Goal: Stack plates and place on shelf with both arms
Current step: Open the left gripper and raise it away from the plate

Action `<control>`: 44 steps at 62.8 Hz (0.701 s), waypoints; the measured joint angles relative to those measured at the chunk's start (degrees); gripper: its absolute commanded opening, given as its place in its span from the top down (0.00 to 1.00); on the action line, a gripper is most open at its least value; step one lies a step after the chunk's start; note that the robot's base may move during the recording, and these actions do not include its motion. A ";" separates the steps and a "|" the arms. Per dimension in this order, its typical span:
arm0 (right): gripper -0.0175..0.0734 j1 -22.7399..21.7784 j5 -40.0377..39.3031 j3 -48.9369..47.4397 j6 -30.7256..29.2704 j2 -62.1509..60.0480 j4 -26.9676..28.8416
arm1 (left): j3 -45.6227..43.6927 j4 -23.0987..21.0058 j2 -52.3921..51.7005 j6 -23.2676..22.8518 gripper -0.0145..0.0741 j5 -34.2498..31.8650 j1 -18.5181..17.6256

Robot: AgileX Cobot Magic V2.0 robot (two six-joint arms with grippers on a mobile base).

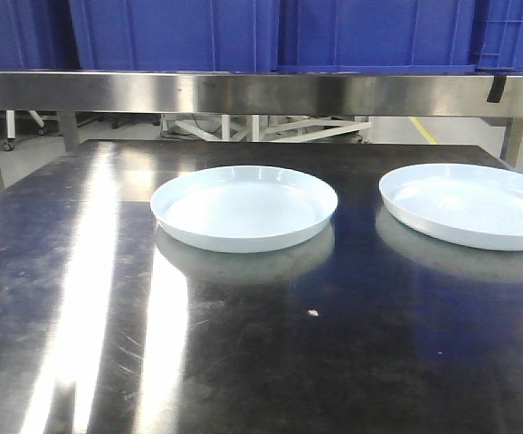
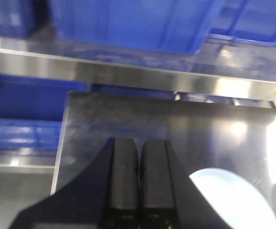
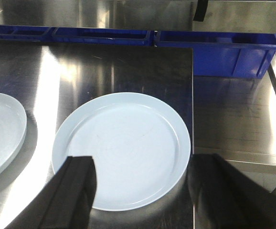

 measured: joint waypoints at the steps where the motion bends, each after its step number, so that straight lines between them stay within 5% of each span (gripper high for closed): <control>1: 0.23 0.00 0.11 0.00 0.00 0.00 0.00 | 1.39 0.03 -1.09 0.00 0.73 -0.37 0.14; 25: 0.23 0.00 1.24 0.00 0.00 0.00 0.00 | 31.57 -0.46 -22.75 0.00 0.73 -10.20 0.56; 44: 0.23 0.00 2.18 0.00 0.00 0.00 0.00 | 46.66 -0.46 -32.81 0.00 0.73 -14.29 0.56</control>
